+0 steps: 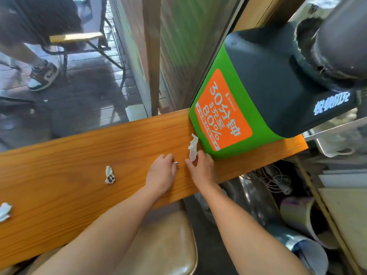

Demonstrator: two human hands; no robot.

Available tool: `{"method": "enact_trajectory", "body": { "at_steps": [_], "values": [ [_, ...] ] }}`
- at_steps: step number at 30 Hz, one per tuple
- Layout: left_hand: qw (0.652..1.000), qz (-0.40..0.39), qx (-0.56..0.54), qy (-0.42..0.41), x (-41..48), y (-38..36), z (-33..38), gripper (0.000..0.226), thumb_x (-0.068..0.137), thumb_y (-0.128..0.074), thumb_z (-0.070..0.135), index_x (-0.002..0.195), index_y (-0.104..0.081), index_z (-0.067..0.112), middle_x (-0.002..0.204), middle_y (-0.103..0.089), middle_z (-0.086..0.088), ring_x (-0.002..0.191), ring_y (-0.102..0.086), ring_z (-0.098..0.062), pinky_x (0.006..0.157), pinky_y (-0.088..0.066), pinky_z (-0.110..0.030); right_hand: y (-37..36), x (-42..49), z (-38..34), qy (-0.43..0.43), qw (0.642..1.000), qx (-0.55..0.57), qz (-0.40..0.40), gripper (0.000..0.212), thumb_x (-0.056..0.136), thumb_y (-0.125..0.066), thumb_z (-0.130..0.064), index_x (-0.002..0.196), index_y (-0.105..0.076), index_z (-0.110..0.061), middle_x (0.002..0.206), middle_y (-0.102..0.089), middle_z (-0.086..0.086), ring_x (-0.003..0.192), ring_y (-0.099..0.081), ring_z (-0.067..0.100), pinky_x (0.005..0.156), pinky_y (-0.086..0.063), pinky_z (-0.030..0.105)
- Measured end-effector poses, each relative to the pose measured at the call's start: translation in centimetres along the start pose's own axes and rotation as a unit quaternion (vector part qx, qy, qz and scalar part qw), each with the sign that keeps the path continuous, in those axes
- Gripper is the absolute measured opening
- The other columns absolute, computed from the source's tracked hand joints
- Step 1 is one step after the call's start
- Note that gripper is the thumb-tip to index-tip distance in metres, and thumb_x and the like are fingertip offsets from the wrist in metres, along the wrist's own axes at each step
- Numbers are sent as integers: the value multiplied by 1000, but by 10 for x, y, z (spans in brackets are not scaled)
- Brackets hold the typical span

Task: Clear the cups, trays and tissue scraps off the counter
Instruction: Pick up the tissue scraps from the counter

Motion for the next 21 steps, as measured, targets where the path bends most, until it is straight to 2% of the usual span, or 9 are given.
{"method": "enact_trajectory", "body": {
  "at_steps": [5, 9, 11, 13, 16, 18, 21],
  "values": [
    [999, -6, -17, 27, -12, 22, -25, 17, 91, -57, 23, 78, -51, 13, 89, -52, -7, 84, -54, -27, 74, -45, -36, -4, 14, -21, 4, 999, 8, 36, 46, 94, -61, -40, 130, -49, -14, 119, -58, 10, 105, -60, 30, 73, -43, 34],
    [999, -17, -21, 18, -23, 40, -44, 16, 82, -54, 9, 69, -45, 11, 79, -52, -9, 76, -49, -27, 67, -39, -36, -7, 29, -33, 7, 996, -58, 65, 46, 95, -57, -44, 130, -49, -14, 116, -53, 12, 100, -58, 32, 70, -43, 35],
    [999, -20, -29, 30, -30, 47, -58, 15, 79, -49, 0, 69, -45, 10, 76, -57, -11, 76, -52, -31, 68, -44, -42, -11, 34, -41, 42, 993, -87, 75, 35, 98, -54, -36, 123, -54, -11, 116, -51, 13, 98, -57, 32, 75, -46, 38],
    [997, -16, -51, 51, -36, 52, -75, 15, 77, -42, -5, 72, -46, 8, 75, -60, -13, 75, -54, -35, 68, -46, -48, -15, 36, -48, 76, 991, -86, 73, 21, 98, -54, -22, 108, -62, -4, 112, -54, 15, 97, -57, 33, 77, -46, 38],
    [995, -20, -58, 84, -44, 59, -95, 18, 77, -40, -5, 79, -48, 10, 78, -61, -8, 78, -54, -32, 70, -46, -48, -22, 32, -58, 87, 994, -60, 29, 5, 87, -63, -9, 87, -58, -8, 96, -57, 11, 87, -57, 32, 68, -41, 35],
    [994, -15, -53, 90, -49, 64, -105, 19, 80, -40, -3, 83, -48, 14, 84, -59, -5, 80, -52, -30, 71, -44, -43, -27, 23, -67, 90, 994, -58, 3, 19, 83, -66, -10, 87, -48, -16, 89, -51, 3, 78, -51, 26, 64, -35, 31],
    [997, 16, -18, 76, -58, 75, -118, 18, 89, -40, 1, 89, -48, 17, 92, -54, -6, 81, -50, -30, 70, -37, -37, -38, 8, -86, 116, 990, -78, -11, 15, 84, -58, -5, 94, -52, -14, 95, -49, 6, 80, -48, 26, 68, -34, 30]
  ]
}}
Point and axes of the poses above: each hand's wrist, its own x-axis towards the middle knuckle, its own y-axis out of the back of the hand, z = x × y, the point moved 5 cm from there along x, towards the middle knuckle
